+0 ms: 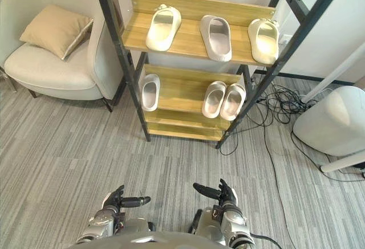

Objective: Organize the slippers on the shoe rack

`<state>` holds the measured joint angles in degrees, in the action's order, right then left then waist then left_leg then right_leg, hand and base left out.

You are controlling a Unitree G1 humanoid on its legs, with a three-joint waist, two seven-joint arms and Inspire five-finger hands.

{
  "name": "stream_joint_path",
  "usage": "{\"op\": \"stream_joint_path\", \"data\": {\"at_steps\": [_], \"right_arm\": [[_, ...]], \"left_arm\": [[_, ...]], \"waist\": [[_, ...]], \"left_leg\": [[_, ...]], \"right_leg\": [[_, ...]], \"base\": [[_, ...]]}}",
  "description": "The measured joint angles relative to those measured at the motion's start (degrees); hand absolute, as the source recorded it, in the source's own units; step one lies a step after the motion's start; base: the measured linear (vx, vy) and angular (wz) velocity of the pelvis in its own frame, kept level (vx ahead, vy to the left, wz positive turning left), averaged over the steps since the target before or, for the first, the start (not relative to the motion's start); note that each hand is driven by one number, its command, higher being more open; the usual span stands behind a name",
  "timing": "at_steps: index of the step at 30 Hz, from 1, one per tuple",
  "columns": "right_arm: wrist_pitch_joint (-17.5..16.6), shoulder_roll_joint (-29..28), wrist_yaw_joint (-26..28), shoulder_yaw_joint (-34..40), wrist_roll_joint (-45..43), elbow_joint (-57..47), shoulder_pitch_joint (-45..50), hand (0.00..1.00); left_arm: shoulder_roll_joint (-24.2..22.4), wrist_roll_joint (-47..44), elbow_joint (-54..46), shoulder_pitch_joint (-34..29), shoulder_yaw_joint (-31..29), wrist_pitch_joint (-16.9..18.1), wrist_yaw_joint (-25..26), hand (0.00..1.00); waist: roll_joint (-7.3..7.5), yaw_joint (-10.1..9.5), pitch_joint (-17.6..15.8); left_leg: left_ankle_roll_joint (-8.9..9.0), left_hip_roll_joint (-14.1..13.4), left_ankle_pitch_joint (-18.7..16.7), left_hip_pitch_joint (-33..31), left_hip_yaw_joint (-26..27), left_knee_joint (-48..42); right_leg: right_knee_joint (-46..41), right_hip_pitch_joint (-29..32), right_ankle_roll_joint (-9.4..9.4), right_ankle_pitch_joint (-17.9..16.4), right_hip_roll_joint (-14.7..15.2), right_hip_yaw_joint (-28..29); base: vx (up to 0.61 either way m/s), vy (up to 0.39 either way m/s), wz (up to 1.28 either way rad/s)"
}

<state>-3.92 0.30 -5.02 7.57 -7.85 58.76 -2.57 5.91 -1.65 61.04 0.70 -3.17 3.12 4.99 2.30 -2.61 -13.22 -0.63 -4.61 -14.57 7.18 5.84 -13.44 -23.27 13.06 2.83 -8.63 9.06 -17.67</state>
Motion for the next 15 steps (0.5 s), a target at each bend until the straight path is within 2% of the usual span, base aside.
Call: {"op": "stream_joint_path", "data": {"at_steps": [1, 2, 5, 7, 8, 9, 11, 12, 13, 14, 15], "right_arm": [[-0.06, 0.33, -0.01, 0.01, 0.03, 0.32, 0.07, 1.00], [0.18, 1.33, -0.10, 0.21, 0.03, 1.16, -0.23, 1.00], [0.30, 2.06, -0.27, 0.46, 0.01, 1.84, -0.24, 1.00], [0.75, 1.92, -0.26, 1.75, 0.03, 1.92, 0.33, 1.00], [0.77, 1.85, -0.44, 2.58, 0.00, 1.52, 1.44, 1.00], [0.82, 2.18, -0.54, 2.47, -0.01, 0.58, 2.46, 1.00], [0.79, 2.30, -0.68, 2.46, -0.17, -0.36, 3.39, 1.00], [0.79, 1.94, -0.70, 2.47, -0.26, -0.46, 3.38, 1.00], [0.79, 1.93, -0.70, 2.47, -0.27, -0.46, 3.38, 1.00], [0.80, 1.50, -0.67, 2.46, -0.32, -0.50, 3.31, 1.00], [0.80, 1.24, -0.68, 2.45, -0.70, -0.52, 3.13, 1.00]], "left_arm": [[0.12, 0.03, 0.30, -0.05, -0.15, 0.00, 0.02, 1.00], [-1.11, 0.08, 0.55, 0.15, -0.35, 0.08, -0.02, 1.00], [-2.10, 1.07, 1.15, 0.16, -0.45, 0.11, -0.43, 1.00], [-2.44, 1.59, 1.08, 0.14, -0.70, 0.08, -0.43, 1.00], [-2.65, 2.22, 0.68, 0.24, -2.45, 0.09, -0.84, 1.00], [-3.08, 2.17, -0.50, 0.10, -4.58, 0.09, -1.02, 1.00], [-3.44, 2.09, -2.54, -0.42, -5.51, 0.21, -0.81, 1.00], [-3.42, 2.04, -3.19, -0.39, -5.41, 0.31, -0.74, 1.00], [-3.42, 2.03, -3.20, -0.39, -5.40, 0.31, -0.73, 1.00], [-3.28, 1.97, -3.63, -0.31, -4.93, 0.53, -0.73, 1.00], [-3.29, 1.57, -3.59, -0.13, -4.62, 0.59, -0.73, 1.00]], "waist": [[0.02, 0.38, 0.14], [-1.99, -0.27, 0.31], [-3.12, 0.31, 0.41], [-3.23, 0.29, 0.45], [-3.16, 0.45, 0.38], [-3.52, 0.27, 0.19], [-4.03, -0.33, 0.11], [-3.56, -0.42, -0.01], [-3.56, -0.41, -0.01], [-3.40, -0.47, -0.05], [-3.30, -0.63, -0.07]], "left_leg": [[1.90, -0.17, -1.11, 0.89, -1.06, -0.05], [2.79, -1.84, -1.06, 1.11, -1.71, 0.42], [4.75, -2.74, 0.85, 2.77, -1.88, 2.06], [5.10, -4.04, 0.86, 2.12, -2.28, -2.26], [5.51, -5.39, 0.69, -2.28, -3.81, -13.42], [6.86, -7.54, 2.01, -7.78, -4.43, -26.03], [6.80, -10.50, 1.54, -13.98, -3.88, -38.02], [6.75, -10.78, 0.04, -16.07, -2.16, -38.22], [6.70, -10.78, -0.01, -16.10, -2.11, -38.17], [6.50, -10.05, -1.24, -17.50, -0.76, -33.62], [6.27, -7.97, -1.56, -18.05, -1.00, -25.13]], "right_leg": [[0.98, -1.14, -2.39, 4.45, -0.68, 0.33], [0.44, -1.66, -2.94, 4.12, -2.13, -0.20], [-1.37, -2.13, -3.58, 0.33, -2.58, -0.85], [-0.17, -4.47, -3.98, -1.04, -3.56, -2.11], [2.50, -7.94, -4.15, -1.43, -4.39, -3.94], [4.61, -11.33, -4.51, -1.67, -5.77, -5.06], [6.41, -14.53, -4.92, -2.21, -7.54, -5.75], [7.28, -16.11, -4.91, -2.25, -7.61, -5.57], [7.30, -16.13, -4.90, -2.25, -7.61, -5.56], [8.52, -17.22, -4.59, -2.06, -7.38, -4.85], [8.68, -17.36, -3.90, -1.99, -6.61, -3.62]], "base": [[0.39, -0.242, 0.24], [0.29, -0.187, 0.15], [0.32, -0.248, 0.05], [0.25, -0.218, 0.30], [0.23, -0.236, 0.55], [0.18, -0.191, 0.53], [0.15, -0.083, 0.14], [0.19, -0.016, -0.02], [0.12, 0.015, -0.15], [0.17, 0.106, -0.31], [0.19, 0.179, -0.41]]}}
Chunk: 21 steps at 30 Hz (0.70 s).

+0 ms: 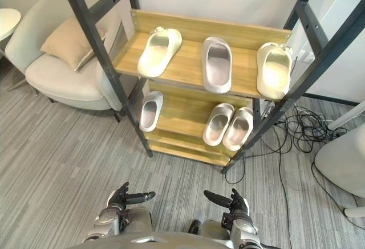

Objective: Organize the slippers on the shoe rack

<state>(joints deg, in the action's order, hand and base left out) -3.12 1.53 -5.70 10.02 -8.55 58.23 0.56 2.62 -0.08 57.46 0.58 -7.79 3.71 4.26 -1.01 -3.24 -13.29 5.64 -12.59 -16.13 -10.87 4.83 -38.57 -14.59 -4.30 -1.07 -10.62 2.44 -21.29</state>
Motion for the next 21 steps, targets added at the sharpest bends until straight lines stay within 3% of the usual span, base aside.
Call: {"op": "stream_joint_path", "data": {"at_steps": [2, 3, 4, 6, 12, 17, 21], "right_arm": [[0.01, 0.11, -0.01, 0.02, -0.04, -0.01, -0.05, 1.00], [0.20, 0.25, -0.14, -0.09, 0.02, 0.67, -0.34, 1.00], [0.19, -0.36, -0.07, -0.06, 0.01, 0.72, 0.37, 1.00], [0.23, -0.80, -0.09, 0.03, 0.03, 1.10, 0.37, 1.00], [0.08, -1.31, 0.19, -0.10, 0.05, 1.21, 0.39, 1.00], [0.02, 0.16, 0.00, -3.01, -0.31, 0.75, 1.18, 1.00], [0.04, 1.06, -1.18, -3.39, -0.60, -7.62, 5.66, 1.00]], "left_arm": [[-0.08, -0.40, 0.18, -0.06, 0.42, -0.06, 0.20, 1.00], [0.33, -0.88, 0.75, -0.02, 0.86, -0.07, 0.36, 1.00], [1.09, -1.31, 1.24, -0.07, 1.28, -0.03, 0.58, 1.00], [1.65, -1.67, 1.42, 0.00, 1.88, -0.15, 0.60, 1.00], [1.67, -1.55, 2.69, -0.18, 3.16, -0.48, 0.30, 1.00], [2.64, -1.50, 4.11, -0.44, 5.83, -0.55, 0.34, 1.00], [2.70, -1.51, 4.24, -0.66, 6.55, -0.56, 0.47, 1.00]], "waist": [[-0.27, 0.00, 0.10], [0.50, -0.44, 0.39], [1.83, -0.37, 1.03], [2.49, -0.45, 1.16], [2.30, -0.32, 2.09], [2.08, 0.49, 3.64], [1.90, 0.70, 3.94]], "left_leg": [[-0.10, 2.00, 1.84, 0.40, -1.46, 9.02], [-1.44, 4.30, 6.40, 2.79, -1.39, 14.83], [-1.92, 5.70, 6.84, 3.63, -0.73, 16.67], [-2.08, 6.81, 6.74, 4.51, -0.27, 16.73], [-3.00, 8.42, 6.61, 8.92, 1.14, 20.96], [-3.15, 8.48, 8.89, 10.69, 2.48, 25.94], [-3.28, 8.50, 10.34, 11.78, 3.62, 28.77]], "right_leg": [[-0.13, 0.12, 0.99, -0.11, 0.57, 0.87], [0.10, 0.04, 2.61, -0.17, 1.40, 2.83], [1.89, -0.45, 3.16, 0.15, 2.29, 4.16], [3.38, -1.97, 3.88, 0.61, 3.40, 4.36], [6.11, -4.43, 5.07, 1.36, 4.19, 6.44], [8.52, -3.92, 4.72, 3.01, 3.62, 8.51], [10.13, -3.45, 4.49, 4.60, 3.33, 10.26]], "base": [[0.21, 0.225, -0.31], [0.21, 0.183, -0.18], [0.21, 0.160, -0.15], [0.17, 0.125, -0.02], [0.07, 0.038, -0.15], [-0.01, -0.027, -0.19], [-0.03, 0.004, -0.22]]}}
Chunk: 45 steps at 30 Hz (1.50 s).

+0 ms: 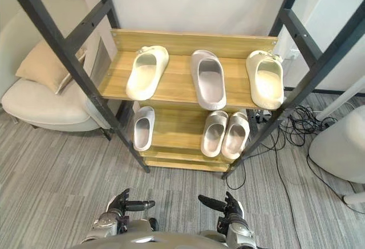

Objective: Organize the slippers on the shoe rack

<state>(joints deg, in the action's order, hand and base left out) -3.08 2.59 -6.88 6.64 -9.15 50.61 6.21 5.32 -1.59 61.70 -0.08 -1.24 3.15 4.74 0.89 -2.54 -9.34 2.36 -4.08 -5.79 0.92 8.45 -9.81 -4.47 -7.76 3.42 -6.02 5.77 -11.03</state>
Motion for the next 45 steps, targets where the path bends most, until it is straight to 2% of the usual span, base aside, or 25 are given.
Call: {"op": "stream_joint_path", "data": {"at_steps": [7, 11, 14, 20, 30, 39, 45], "right_arm": [[-1.60, 0.20, -2.14, 1.35, 0.00, -23.55, 8.10, 1.00], [-2.62, -1.12, -3.49, 1.67, 0.00, -35.53, 12.32, 1.00], [-3.10, -2.94, -4.64, 1.62, 0.07, -45.43, 14.85, 1.00], [-6.27, -4.10, -5.95, 1.16, 2.80, -57.47, 15.97, 1.00], [-9.02, -3.92, -7.07, 0.37, 7.52, -65.97, 15.67, 1.00], [-9.83, 0.33, -5.94, -2.38, 7.59, -68.51, 10.69, 1.00], [-10.93, 1.02, -5.54, -2.70, 7.82, -69.07, 9.14, 1.00]], "left_arm": [[0.22, 0.16, -0.24, -1.12, 0.04, 0.03, 0.23, 1.00], [0.23, 0.14, -0.80, -1.77, 0.06, 0.07, 0.35, 1.00], [-0.01, 0.20, -0.80, -2.32, 0.44, 0.23, 0.31, 1.00], [0.45, 1.14, -0.78, -2.54, 3.76, 1.46, 0.33, 1.00], [0.85, 2.20, -0.78, -2.48, 7.28, 3.11, 0.17, 1.00], [0.86, 2.19, -0.77, -2.48, 7.40, 3.87, -0.14, 1.00], [0.80, 2.19, -0.80, -2.49, 7.51, 4.29, -0.19, 1.00]], "waist": [[0.24, 1.57, 0.62], [0.44, 1.61, 1.16], [-0.03, 1.70, 1.76], [-0.42, 2.58, 2.02], [-0.73, 2.75, 2.08], [-0.88, 2.68, 1.89], [-1.12, 2.66, 1.71]], "left_leg": [[-0.52, 0.40, 1.86, 0.92, 2.19, 2.84], [-0.51, 0.53, 3.12, 1.97, 3.02, 5.25], [-0.43, 0.77, 3.27, 2.65, 3.44, 6.65], [-0.56, 1.04, 3.35, 2.72, 3.13, 6.92], [-0.59, 1.17, 3.28, 4.15, 1.73, 7.79], [-0.63, 1.53, 3.30, 3.92, -0.03, 7.85], [-0.63, 1.64, 3.30, 3.77, -1.13, 7.93]], "right_leg": [[2.09, 1.12, 0.31, 2.50, 0.09, 3.33], [2.17, 1.89, 0.49, 3.00, 0.04, 4.67], [2.25, 2.69, 0.58, 3.46, -0.11, 6.30], [3.85, 2.45, 0.83, 4.29, -0.12, 6.97], [4.85, 0.78, 0.93, 4.53, -0.21, 6.73], [5.53, -0.10, 0.97, 4.51, -0.08, 5.17], [5.67, -0.56, 1.12, 4.34, -0.07, 4.12]], "base": [[-0.06, 0.042, -0.22], [-0.07, 0.022, -0.14], [-0.02, 0.022, -0.26], [0.03, 0.011, -0.09], [0.01, -0.003, 0.00], [0.01, -0.006, 0.08], [0.01, -0.011, 0.10]]}}
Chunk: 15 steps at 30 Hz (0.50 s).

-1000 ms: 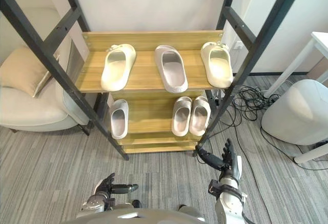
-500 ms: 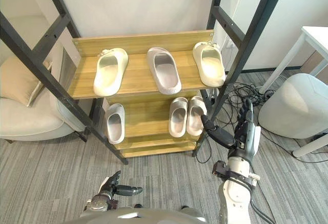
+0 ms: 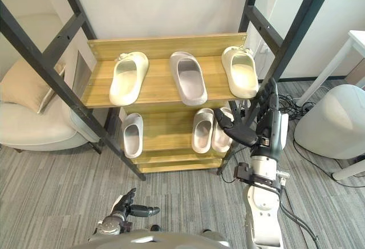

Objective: Organize the slippers on the shoe rack

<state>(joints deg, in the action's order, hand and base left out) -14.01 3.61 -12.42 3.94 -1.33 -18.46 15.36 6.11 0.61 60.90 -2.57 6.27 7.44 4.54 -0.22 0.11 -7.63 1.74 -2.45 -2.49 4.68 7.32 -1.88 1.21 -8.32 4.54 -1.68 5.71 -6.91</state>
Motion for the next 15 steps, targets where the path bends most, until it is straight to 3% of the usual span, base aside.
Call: {"op": "stream_joint_path", "data": {"at_steps": [9, 15], "right_arm": [[-0.19, 2.14, 1.00, -0.04, -0.14, -2.21, -4.16, 1.00], [-0.24, 6.53, 2.24, 0.00, -1.69, -2.05, -8.29, 1.00]], "left_arm": [[-0.01, 0.03, -1.21, -0.40, 0.03, 0.01, -0.89, 1.00], [0.21, 0.03, -1.55, -0.40, 0.02, 0.02, -1.55, 1.00]], "waist": [[-0.07, 0.20, -0.54], [0.16, 0.15, -0.79]], "left_leg": [[-0.01, 0.28, 0.00, -0.16, -0.98, 0.24], [-0.01, 0.42, 0.00, -0.58, -1.83, 0.32]], "right_leg": [[-1.03, 0.13, -0.16, -0.99, 0.35, -0.92], [-1.30, 0.24, -0.03, -1.30, 0.35, -1.58]], "base": [[0.01, -0.004, 0.06], [0.01, -0.009, 0.07]]}}
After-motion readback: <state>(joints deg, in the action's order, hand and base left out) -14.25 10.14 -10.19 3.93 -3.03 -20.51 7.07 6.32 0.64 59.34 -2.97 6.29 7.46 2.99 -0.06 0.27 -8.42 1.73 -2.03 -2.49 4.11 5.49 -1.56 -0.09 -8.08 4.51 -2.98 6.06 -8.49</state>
